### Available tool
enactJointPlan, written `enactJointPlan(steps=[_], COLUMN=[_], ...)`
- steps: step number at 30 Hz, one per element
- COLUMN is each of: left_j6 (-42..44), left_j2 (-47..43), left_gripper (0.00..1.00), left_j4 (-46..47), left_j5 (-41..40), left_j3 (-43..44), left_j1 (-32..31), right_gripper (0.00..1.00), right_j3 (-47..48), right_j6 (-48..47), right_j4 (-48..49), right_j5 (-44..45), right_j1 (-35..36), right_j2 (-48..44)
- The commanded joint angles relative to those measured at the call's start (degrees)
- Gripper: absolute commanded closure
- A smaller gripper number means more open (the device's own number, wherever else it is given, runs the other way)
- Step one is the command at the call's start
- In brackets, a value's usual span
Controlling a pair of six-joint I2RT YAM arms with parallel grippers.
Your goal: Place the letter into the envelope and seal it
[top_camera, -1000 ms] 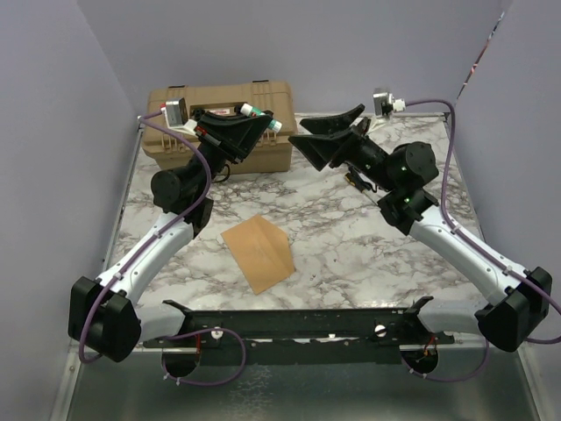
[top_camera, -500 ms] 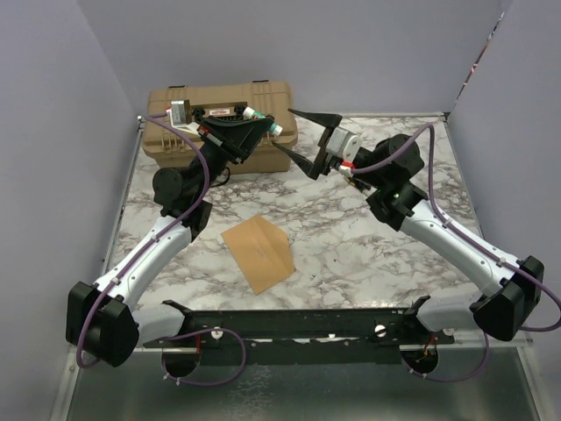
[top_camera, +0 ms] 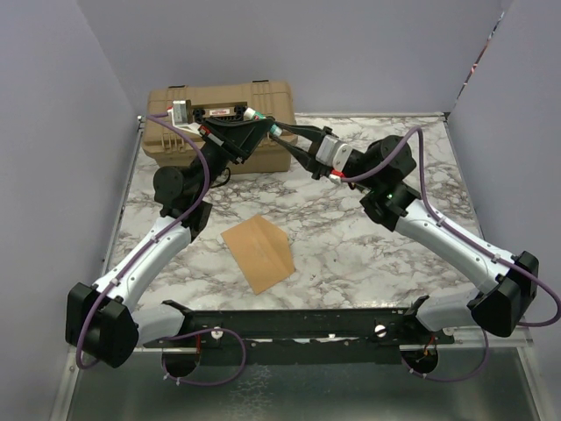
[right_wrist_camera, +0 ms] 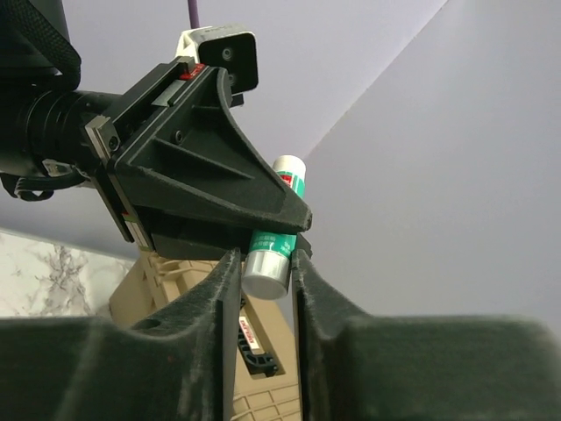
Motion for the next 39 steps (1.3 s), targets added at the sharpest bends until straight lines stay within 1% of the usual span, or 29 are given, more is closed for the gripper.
enactJointPlan(steps=[1, 3, 4, 5, 8, 12, 17, 18, 19, 20, 22, 25, 26, 27, 28, 29, 31, 33, 35, 37, 39], left_j6=[0.8, 1.1, 1.5, 2.3, 6.3, 12.1, 16.1, 16.6, 16.9, 17.0, 16.9, 16.7, 16.4, 16.1, 15.5, 14.6, 11.4, 8.0, 5.3, 3.7, 2.1], left_j2=[-1.2, -1.2, -1.3, -1.4, -2.8, -4.2, -3.3, -3.1, -2.9, -2.6, -2.4, -2.7, -2.7, -2.8, -2.9, -3.1, -3.3, -3.4, -3.6, -4.1, -4.6], left_gripper=[1.0, 1.0, 1.0, 1.0, 1.0, 1.0, 1.0, 1.0, 1.0, 1.0, 1.0, 1.0, 1.0, 1.0, 1.0, 1.0, 1.0, 1.0, 1.0, 1.0, 1.0], left_j4=[0.1, 0.1, 0.1, 0.1, 2.9, 8.0, 10.8, 11.1, 11.5, 11.9, 13.2, 14.2, 14.3, 14.2, 14.2, 13.8, 12.8, 12.2, 10.4, 6.9, 3.6], left_j5=[-0.7, -0.8, -0.9, -1.0, -2.0, -2.2, 1.9, 2.8, 3.9, 4.9, 6.3, 6.6, 6.5, 6.1, 5.6, 4.7, 2.4, 0.6, -0.9, -2.0, -3.1], left_j3=[0.2, 0.2, 0.2, 0.1, -1.1, -2.0, 0.8, 1.4, 2.0, 2.5, 2.9, 2.6, 2.5, 2.3, 2.1, 2.0, 1.5, 0.8, 0.1, -0.4, -0.6], left_j1=[0.1, 0.1, 0.1, 0.1, 0.1, 0.1, 0.1, 0.1, 0.1, 0.1, 0.1, 0.1, 0.0, 0.0, 0.1, 0.1, 0.1, 0.0, 0.1, 0.1, 0.1], right_gripper=[0.8, 0.93, 0.98, 0.99, 1.0, 1.0, 1.0, 1.0, 1.0, 1.0, 1.0, 1.0, 1.0, 0.99, 0.91, 0.79, 0.5, 0.35, 0.26, 0.24, 0.24], right_j3=[0.4, 0.1, -0.2, -0.5, -1.2, -1.6, -2.0, -2.4, -3.1, -3.8, -5.2, -6.3, -6.3, -5.9, -5.0, -3.8, -2.4, -4.0, -5.8, -4.6, -3.3], right_j6=[4.6, 8.3, 11.5, 15.4, 30.0, 54.0, 82.3, 87.3, 94.8, 99.5, 106.4, 109.9, 108.6, 104.9, 99.3, 91.3, 75.0, 60.0, 45.5, 30.2, 19.0], right_j4=[3.0, 3.9, 5.0, 6.2, 9.1, 10.5, 4.3, 2.9, 2.4, 2.8, 5.0, 9.1, 10.7, 11.9, 12.2, 11.4, 8.2, 9.2, 11.0, 7.4, 3.9], right_j5=[0.3, 1.2, 2.2, 3.5, 8.3, 17.5, 29.0, 30.3, 30.8, 30.8, 30.3, 28.7, 27.7, 26.5, 25.3, 23.1, 20.6, 19.5, 16.7, 11.6, 8.9], right_j1=[0.7, 0.7, 0.7, 0.7, 0.7, 0.7, 0.5, 0.5, 0.4, 0.2, 0.1, 0.1, 0.1, 0.1, 0.1, 0.1, 0.1, 0.1, 0.1, 0.2, 0.2], right_j2=[-0.1, -0.3, -0.4, -0.4, -1.0, -2.0, -3.5, -3.7, -3.8, -3.8, -3.4, -2.4, -2.2, -2.0, -2.0, -2.2, -3.5, -5.1, -6.3, -6.7, -6.4])
